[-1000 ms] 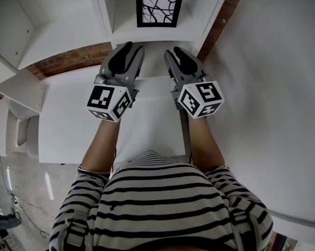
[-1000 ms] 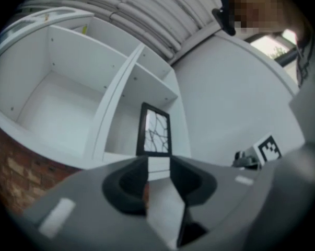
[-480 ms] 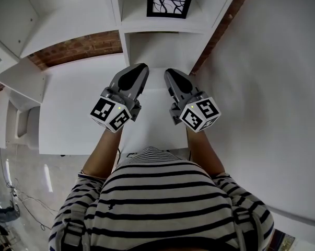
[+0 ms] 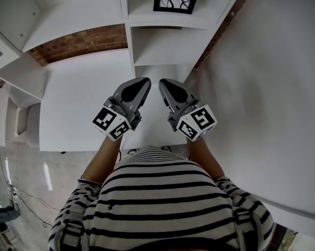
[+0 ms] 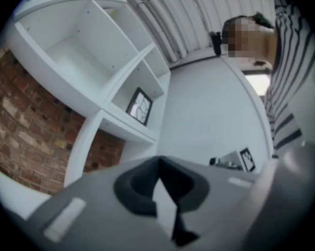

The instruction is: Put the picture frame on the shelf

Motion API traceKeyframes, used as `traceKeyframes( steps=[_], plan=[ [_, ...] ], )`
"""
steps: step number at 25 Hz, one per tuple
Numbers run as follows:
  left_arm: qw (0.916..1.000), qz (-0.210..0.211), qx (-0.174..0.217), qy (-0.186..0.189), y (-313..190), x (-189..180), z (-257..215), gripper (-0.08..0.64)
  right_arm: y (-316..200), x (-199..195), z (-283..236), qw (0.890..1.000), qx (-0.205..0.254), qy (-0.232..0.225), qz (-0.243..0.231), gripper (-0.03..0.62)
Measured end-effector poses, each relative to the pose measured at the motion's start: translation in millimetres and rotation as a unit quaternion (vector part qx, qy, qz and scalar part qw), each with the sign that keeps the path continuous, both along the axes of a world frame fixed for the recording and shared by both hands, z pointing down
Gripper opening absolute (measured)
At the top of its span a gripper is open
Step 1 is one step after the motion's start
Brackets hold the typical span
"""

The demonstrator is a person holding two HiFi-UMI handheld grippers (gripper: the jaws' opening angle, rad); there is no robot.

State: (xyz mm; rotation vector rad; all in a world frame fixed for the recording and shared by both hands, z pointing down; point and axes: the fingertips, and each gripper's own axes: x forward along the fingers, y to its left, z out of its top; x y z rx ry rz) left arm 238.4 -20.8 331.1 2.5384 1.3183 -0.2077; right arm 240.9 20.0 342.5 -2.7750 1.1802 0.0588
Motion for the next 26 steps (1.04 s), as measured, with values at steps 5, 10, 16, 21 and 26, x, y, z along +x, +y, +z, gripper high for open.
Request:
traceKeyframes(
  steps=[5, 10, 16, 21, 26],
  plan=[
    [1.0000, 0.002, -0.004, -0.006, -9.2, -10.1, 4.8, 0.009, -13.3, -12.7, 1.3, 1.000, -0.017, 0.006, -0.006, 0.008],
    [1.0000, 0.006, -0.005, 0.005, -14.6, -16.8, -0.2, 0.009, -17.5, -18.6, -5.2, 1.000, -0.013, 0.015, -0.003, 0.008],
    [0.9999, 0.012, -0.010, 0.007, -17.8, -21.1, -3.9, 0.009, -19.8, -22.8, -11.7, 1.000, -0.015, 0.023, 0.002, 0.008],
    [0.9998, 0.016, -0.012, 0.008, -16.6, -20.9, -5.6, 0.009, -18.5, -23.2, -14.3, 0.999, -0.019, 0.027, 0.007, 0.008],
    [0.9996, 0.020, -0.011, 0.013, -13.4, -22.2, -9.9, 0.009, -15.4, -23.7, -18.5, 0.999, -0.018, 0.029, 0.011, 0.008]
  ],
)
